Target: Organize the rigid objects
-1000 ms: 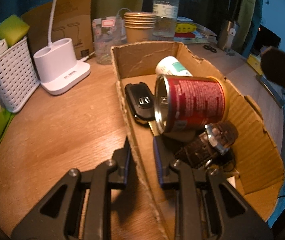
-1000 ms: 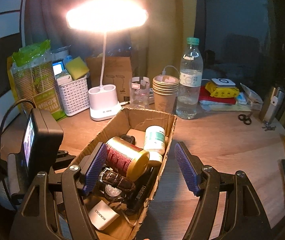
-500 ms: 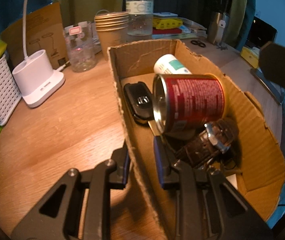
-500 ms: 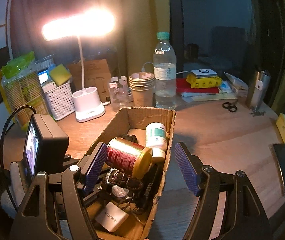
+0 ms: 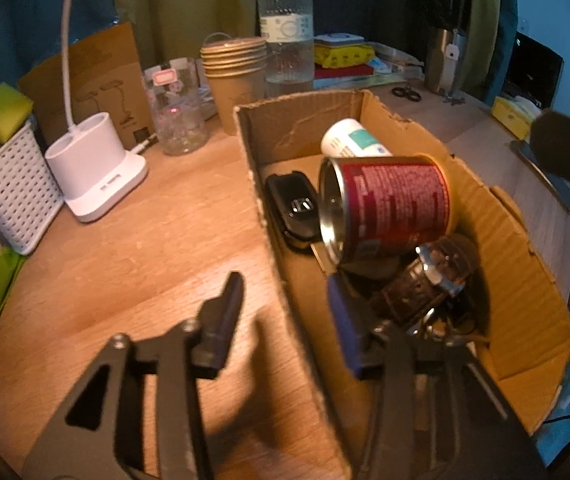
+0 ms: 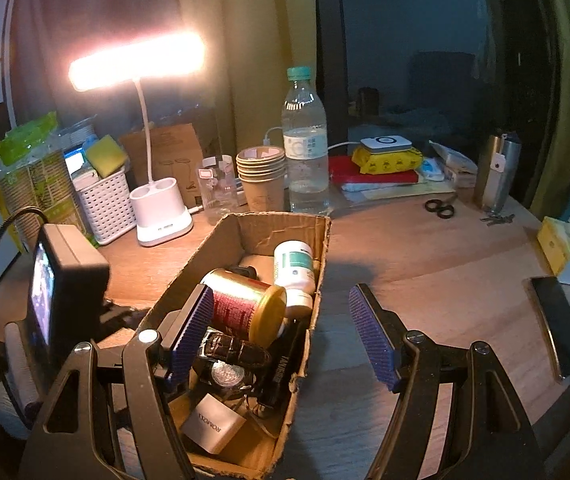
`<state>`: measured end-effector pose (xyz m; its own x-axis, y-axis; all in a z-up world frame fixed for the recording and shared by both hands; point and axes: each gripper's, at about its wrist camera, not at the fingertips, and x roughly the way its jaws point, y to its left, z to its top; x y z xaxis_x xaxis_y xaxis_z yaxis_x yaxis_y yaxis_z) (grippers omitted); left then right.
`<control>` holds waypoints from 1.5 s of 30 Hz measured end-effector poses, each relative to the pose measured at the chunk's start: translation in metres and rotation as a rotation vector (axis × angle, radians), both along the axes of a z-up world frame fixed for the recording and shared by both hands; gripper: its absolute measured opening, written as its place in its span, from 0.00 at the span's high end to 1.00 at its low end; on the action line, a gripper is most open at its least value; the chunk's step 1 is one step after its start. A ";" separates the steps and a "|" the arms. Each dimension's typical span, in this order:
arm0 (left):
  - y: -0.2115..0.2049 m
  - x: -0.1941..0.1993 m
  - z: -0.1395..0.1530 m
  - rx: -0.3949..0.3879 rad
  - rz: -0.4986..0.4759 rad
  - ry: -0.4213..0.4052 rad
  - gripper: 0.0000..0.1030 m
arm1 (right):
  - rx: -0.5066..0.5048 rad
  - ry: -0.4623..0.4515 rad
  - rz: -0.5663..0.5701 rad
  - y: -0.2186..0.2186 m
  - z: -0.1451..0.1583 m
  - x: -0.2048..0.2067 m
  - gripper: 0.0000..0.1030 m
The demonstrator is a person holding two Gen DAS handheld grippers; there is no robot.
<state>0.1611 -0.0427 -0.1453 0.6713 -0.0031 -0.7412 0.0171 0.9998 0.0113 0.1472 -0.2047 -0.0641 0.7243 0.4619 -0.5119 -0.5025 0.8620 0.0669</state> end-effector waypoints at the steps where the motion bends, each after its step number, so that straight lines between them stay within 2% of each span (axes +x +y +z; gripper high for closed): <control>1: 0.001 -0.002 0.001 -0.003 0.001 -0.006 0.50 | 0.002 -0.002 -0.004 -0.001 0.001 -0.001 0.28; 9: 0.003 -0.024 0.026 0.012 0.020 -0.084 0.48 | 0.007 -0.053 -0.038 -0.013 0.018 -0.020 0.28; 11: 0.005 -0.032 0.036 -0.001 0.033 -0.115 0.46 | 0.007 -0.066 -0.043 -0.015 0.023 -0.027 0.28; 15: 0.004 -0.055 0.062 -0.015 0.032 -0.194 0.36 | 0.012 -0.105 -0.044 -0.019 0.038 -0.045 0.28; 20: -0.004 -0.084 0.098 -0.008 0.005 -0.283 0.33 | 0.024 -0.165 -0.048 -0.024 0.060 -0.069 0.28; 24: -0.004 -0.101 0.122 -0.032 0.003 -0.308 0.24 | 0.037 -0.215 -0.051 -0.028 0.081 -0.091 0.28; 34: 0.011 -0.147 0.169 -0.091 0.015 -0.388 0.22 | 0.057 -0.340 -0.054 -0.034 0.126 -0.150 0.28; 40: 0.022 -0.178 0.198 -0.053 0.065 -0.503 0.21 | 0.076 -0.424 -0.102 -0.047 0.147 -0.181 0.28; 42: 0.024 -0.188 0.207 -0.031 0.067 -0.539 0.11 | 0.095 -0.443 -0.109 -0.053 0.150 -0.188 0.25; 45: 0.019 -0.201 0.217 0.004 0.064 -0.590 0.09 | 0.107 -0.444 -0.116 -0.060 0.149 -0.188 0.23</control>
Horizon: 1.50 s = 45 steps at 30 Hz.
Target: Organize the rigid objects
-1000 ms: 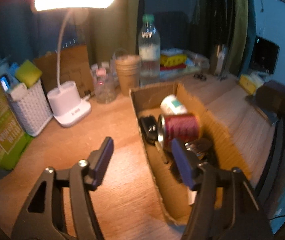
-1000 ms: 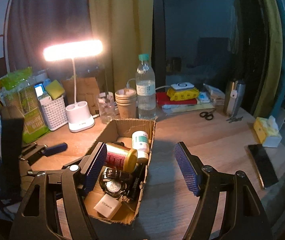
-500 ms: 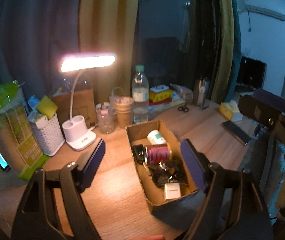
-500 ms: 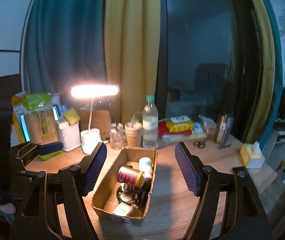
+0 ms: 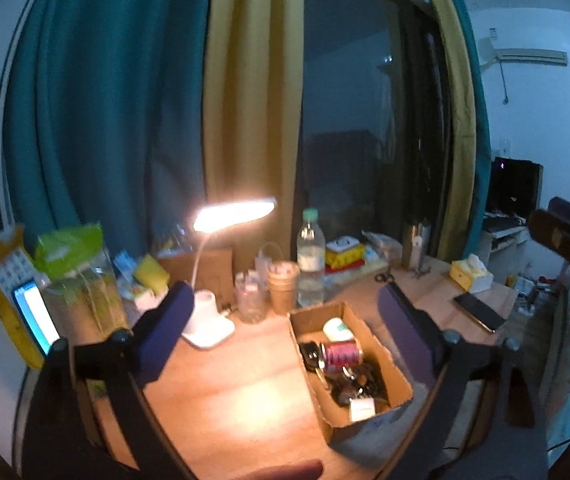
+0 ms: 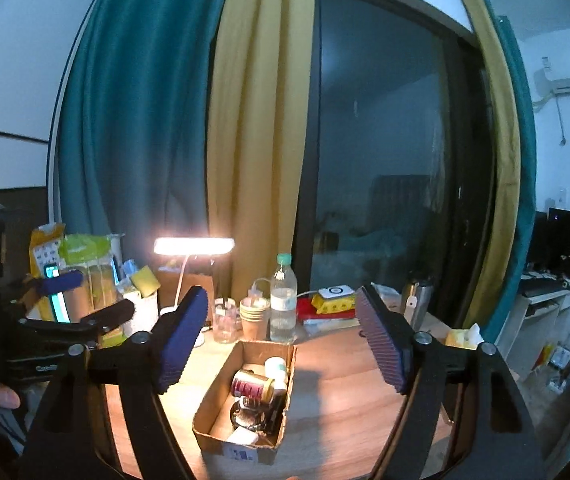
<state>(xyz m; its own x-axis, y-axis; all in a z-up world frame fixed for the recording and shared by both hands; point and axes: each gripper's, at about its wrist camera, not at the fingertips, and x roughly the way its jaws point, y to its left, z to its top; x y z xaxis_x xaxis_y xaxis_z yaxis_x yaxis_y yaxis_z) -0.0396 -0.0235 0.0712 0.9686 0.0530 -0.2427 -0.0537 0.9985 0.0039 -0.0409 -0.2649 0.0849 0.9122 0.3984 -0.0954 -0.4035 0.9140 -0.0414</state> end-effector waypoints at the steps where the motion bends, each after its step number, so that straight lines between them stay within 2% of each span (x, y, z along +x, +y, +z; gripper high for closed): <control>1: -0.001 -0.002 0.002 0.000 -0.003 -0.008 0.08 | 0.000 0.005 -0.003 -0.001 -0.001 0.001 0.23; 16: -0.024 -0.009 0.009 0.026 -0.035 -0.024 0.08 | 0.024 0.060 -0.042 -0.023 -0.014 0.017 0.23; 45: -0.024 -0.006 0.005 0.024 -0.023 -0.008 0.08 | 0.027 0.089 -0.045 -0.022 -0.023 0.024 0.23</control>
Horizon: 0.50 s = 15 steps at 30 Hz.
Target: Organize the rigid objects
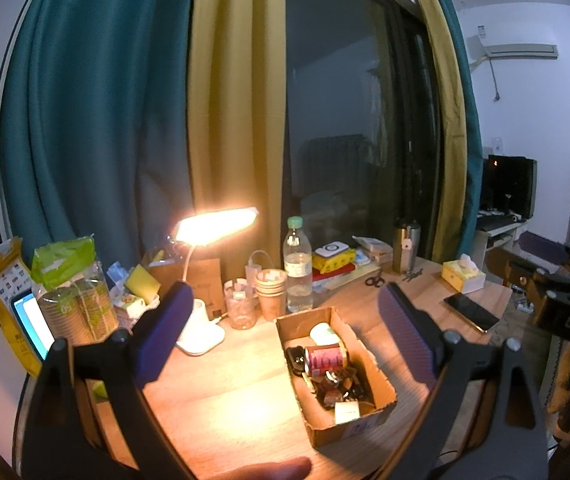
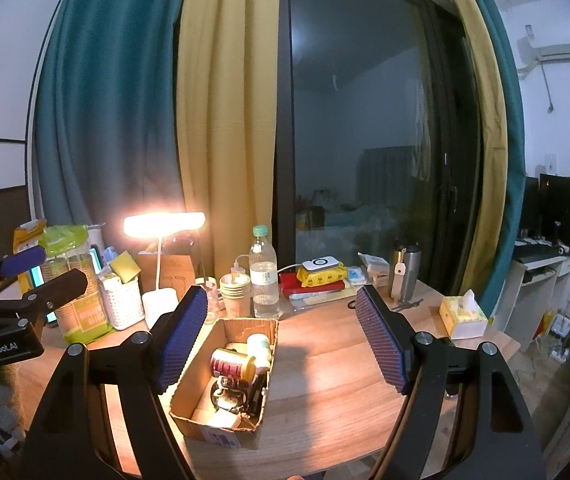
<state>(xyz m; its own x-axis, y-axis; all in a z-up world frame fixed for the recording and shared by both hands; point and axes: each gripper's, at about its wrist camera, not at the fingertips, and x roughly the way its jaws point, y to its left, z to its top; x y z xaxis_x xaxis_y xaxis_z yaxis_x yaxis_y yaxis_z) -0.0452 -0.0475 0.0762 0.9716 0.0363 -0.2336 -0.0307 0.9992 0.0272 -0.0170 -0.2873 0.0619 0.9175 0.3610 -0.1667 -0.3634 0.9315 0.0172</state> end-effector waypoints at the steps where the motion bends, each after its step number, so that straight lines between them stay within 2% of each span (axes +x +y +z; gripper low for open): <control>1: 0.000 0.000 0.000 -0.001 -0.002 0.001 0.08 | -0.001 0.001 0.000 0.000 0.000 0.000 0.23; 15: -0.005 0.000 -0.004 0.019 -0.001 0.005 0.08 | -0.004 0.006 0.002 0.000 -0.002 0.002 0.23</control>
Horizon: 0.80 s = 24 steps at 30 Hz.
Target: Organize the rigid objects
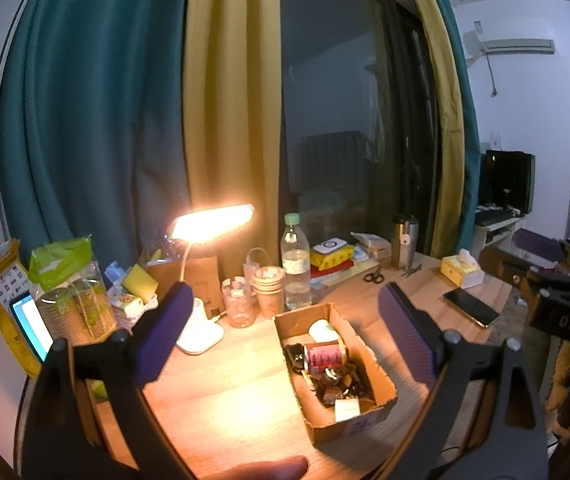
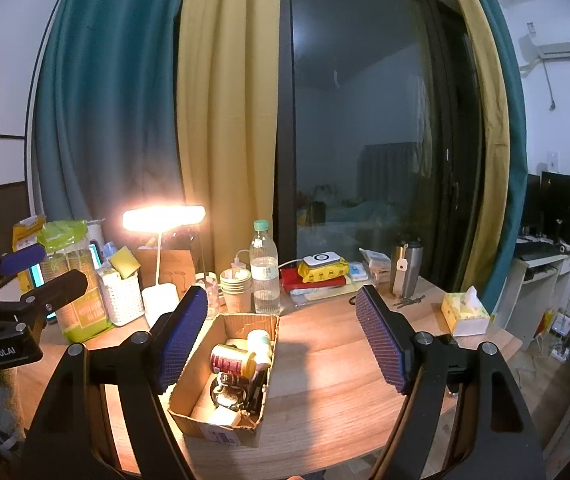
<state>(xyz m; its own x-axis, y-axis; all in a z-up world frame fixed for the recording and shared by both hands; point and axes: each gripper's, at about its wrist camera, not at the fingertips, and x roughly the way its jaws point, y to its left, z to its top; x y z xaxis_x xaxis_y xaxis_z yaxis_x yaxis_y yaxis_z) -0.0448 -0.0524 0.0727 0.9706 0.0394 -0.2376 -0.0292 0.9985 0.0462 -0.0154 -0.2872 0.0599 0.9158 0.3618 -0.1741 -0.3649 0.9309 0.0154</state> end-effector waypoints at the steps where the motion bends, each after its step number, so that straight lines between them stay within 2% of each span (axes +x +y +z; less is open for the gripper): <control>1: 0.000 0.001 0.000 0.001 -0.001 0.001 0.08 | -0.001 0.000 -0.001 0.000 0.000 0.000 0.23; 24: 0.002 0.002 -0.001 -0.009 -0.006 0.001 0.08 | -0.001 0.004 0.001 -0.001 0.001 0.001 0.23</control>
<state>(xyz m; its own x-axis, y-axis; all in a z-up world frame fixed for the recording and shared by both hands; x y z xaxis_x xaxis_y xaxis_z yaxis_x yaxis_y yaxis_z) -0.0427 -0.0503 0.0720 0.9704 0.0314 -0.2393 -0.0231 0.9990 0.0375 -0.0142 -0.2877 0.0605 0.9147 0.3627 -0.1780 -0.3658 0.9305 0.0162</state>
